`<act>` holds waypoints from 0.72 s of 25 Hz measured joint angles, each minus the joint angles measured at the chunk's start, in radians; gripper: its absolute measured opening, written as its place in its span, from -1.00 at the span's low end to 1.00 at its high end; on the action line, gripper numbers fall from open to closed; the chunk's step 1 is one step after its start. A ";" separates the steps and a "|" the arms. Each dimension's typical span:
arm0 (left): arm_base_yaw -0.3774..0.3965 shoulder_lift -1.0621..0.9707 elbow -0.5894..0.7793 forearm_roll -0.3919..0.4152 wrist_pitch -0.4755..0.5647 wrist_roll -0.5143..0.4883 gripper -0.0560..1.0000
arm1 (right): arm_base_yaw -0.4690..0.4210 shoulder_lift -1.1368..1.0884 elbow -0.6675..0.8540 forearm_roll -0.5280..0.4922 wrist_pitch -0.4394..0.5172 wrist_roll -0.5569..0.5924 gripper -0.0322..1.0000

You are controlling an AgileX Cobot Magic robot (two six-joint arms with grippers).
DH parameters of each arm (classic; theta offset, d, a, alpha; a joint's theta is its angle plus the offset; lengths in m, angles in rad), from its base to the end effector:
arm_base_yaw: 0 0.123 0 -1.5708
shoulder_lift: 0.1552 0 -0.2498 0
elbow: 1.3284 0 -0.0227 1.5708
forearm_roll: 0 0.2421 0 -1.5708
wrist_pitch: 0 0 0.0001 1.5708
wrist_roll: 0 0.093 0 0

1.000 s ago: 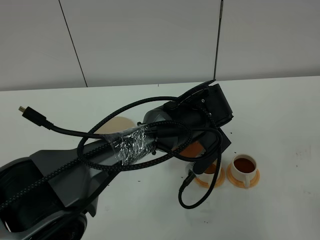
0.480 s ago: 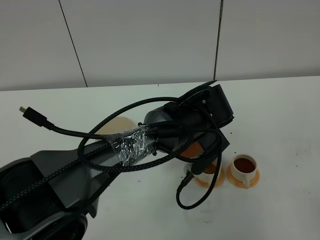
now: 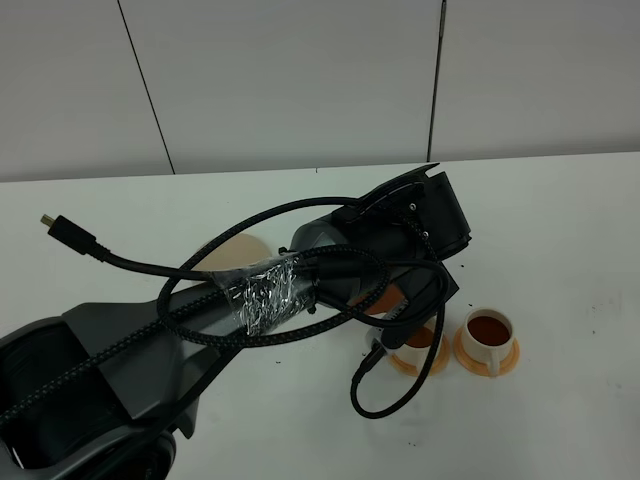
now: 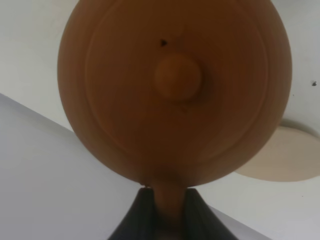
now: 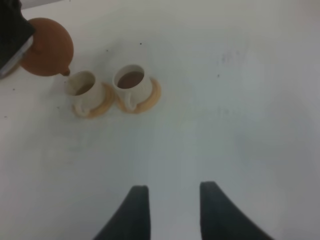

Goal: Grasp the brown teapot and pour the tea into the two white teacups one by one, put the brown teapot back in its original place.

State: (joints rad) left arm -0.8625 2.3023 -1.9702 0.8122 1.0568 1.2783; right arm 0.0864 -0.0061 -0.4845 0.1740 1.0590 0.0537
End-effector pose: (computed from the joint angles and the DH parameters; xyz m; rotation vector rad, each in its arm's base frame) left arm 0.3470 -0.3147 0.1790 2.6546 0.9421 1.1745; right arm 0.0238 0.0162 0.2692 -0.0405 2.0521 0.2957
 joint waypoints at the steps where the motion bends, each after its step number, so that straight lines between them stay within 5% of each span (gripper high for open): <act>1: 0.000 0.000 0.000 0.000 0.000 0.000 -0.58 | 0.000 0.000 0.000 0.000 0.000 0.000 -0.47; 18: -0.007 0.000 0.000 0.004 -0.017 0.000 -0.58 | 0.000 0.000 0.000 0.000 0.000 0.000 -0.47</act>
State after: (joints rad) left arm -0.8698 2.3023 -1.9702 0.8166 1.0397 1.2785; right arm 0.0864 -0.0061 -0.4845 0.1740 1.0590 0.0537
